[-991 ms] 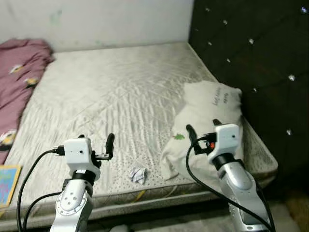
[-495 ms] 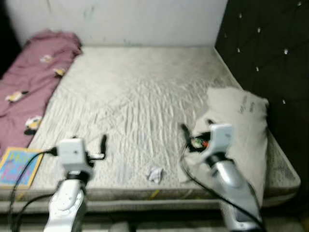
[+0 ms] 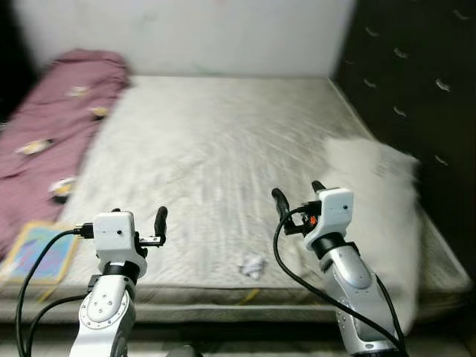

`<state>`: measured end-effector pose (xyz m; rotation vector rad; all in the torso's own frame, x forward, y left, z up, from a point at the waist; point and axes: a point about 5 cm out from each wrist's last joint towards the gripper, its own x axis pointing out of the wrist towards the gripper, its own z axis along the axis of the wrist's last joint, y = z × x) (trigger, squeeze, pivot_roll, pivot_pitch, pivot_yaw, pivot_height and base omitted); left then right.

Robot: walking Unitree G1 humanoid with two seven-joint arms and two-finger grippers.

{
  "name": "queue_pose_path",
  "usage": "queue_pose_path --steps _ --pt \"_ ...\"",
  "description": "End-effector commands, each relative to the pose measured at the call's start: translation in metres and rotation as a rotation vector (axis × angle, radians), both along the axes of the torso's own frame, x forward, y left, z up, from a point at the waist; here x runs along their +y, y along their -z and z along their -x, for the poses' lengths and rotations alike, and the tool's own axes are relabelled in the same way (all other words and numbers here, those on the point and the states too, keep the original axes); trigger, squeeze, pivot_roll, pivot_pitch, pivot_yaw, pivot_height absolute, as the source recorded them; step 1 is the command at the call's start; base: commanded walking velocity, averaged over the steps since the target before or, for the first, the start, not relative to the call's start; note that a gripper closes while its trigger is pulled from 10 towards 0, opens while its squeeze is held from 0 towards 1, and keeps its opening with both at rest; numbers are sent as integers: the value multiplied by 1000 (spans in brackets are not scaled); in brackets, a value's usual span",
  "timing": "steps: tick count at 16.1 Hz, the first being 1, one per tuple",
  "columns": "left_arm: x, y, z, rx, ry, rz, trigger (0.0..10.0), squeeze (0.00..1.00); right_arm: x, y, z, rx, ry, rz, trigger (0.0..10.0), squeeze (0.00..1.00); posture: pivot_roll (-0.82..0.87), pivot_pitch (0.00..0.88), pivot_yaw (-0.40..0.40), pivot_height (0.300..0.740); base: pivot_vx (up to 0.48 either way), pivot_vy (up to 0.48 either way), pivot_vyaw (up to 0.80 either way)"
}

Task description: Clean up the room

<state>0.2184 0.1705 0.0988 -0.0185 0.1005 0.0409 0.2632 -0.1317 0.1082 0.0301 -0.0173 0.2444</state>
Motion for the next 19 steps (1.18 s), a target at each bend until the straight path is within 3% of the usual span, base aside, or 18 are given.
queue_pose_path --steps 1,9,14,19 --pt "0 0 1 7 -1 10 10000 0 -2 -3 -1 -12 9 1 10000 0 47 26 12 740 0 0 0" --pt "4 -8 1 -31 -30 -4 10000 0 -8 -13 -7 -39 58 5 10000 0 40 61 0 740 0 0 0" --pt "8 -5 4 -23 -58 -2 10000 0 -22 -5 2 -24 183 57 10000 0 42 54 4 740 0 0 0" --pt "8 2 4 9 -37 17 10000 0 -23 0 4 -6 188 54 10000 0 40 35 3 740 0 0 0"
